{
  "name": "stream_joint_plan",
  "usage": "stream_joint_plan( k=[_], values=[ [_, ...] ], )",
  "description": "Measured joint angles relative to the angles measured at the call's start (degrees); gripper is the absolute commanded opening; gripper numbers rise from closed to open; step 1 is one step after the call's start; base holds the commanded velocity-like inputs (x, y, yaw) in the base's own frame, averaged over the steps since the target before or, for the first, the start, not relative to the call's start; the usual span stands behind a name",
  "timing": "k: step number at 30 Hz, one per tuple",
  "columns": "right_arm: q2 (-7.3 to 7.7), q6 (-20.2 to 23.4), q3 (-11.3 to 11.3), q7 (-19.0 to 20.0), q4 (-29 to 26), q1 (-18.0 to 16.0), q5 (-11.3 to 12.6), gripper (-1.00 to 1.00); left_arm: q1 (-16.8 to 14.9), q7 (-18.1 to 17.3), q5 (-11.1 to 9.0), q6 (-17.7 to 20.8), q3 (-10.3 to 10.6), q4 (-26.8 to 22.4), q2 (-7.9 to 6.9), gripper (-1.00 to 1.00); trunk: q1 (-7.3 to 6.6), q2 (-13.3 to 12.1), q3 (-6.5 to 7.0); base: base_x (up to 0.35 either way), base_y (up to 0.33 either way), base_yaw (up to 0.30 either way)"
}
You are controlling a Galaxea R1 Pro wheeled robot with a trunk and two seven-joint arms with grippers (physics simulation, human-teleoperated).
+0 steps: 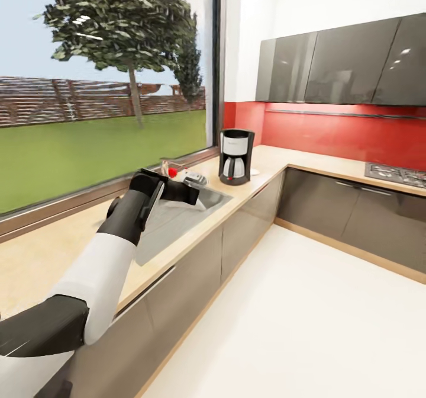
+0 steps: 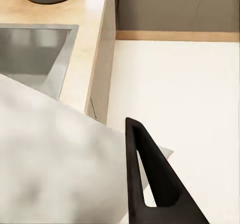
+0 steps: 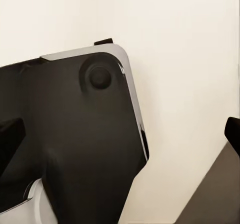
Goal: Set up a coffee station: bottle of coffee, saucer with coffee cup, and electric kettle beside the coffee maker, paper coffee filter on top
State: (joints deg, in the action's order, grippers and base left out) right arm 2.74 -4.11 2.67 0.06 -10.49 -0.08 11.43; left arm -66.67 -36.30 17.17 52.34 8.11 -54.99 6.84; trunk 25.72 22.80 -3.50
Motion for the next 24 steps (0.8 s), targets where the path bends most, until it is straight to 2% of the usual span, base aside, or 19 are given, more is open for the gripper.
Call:
stream_joint_plan(
  k=[12, 24],
  values=[
    [0.00, 0.01, 0.01, 0.00, 0.04, 0.00, 0.00, 1.00, -0.07, -0.06, -0.11, 0.18, -0.11, -0.02, 0.00, -1.00, 0.00, 0.01, 0.00, 0.291, -0.151, -0.256],
    [0.06, -0.02, 0.01, -0.03, 0.01, 0.00, -0.08, 1.00, -0.17, -0.09, 0.10, 0.74, -0.25, -0.09, -0.08, -1.00, -0.01, 0.01, 0.00, 0.306, -0.119, -0.033]
  ],
)
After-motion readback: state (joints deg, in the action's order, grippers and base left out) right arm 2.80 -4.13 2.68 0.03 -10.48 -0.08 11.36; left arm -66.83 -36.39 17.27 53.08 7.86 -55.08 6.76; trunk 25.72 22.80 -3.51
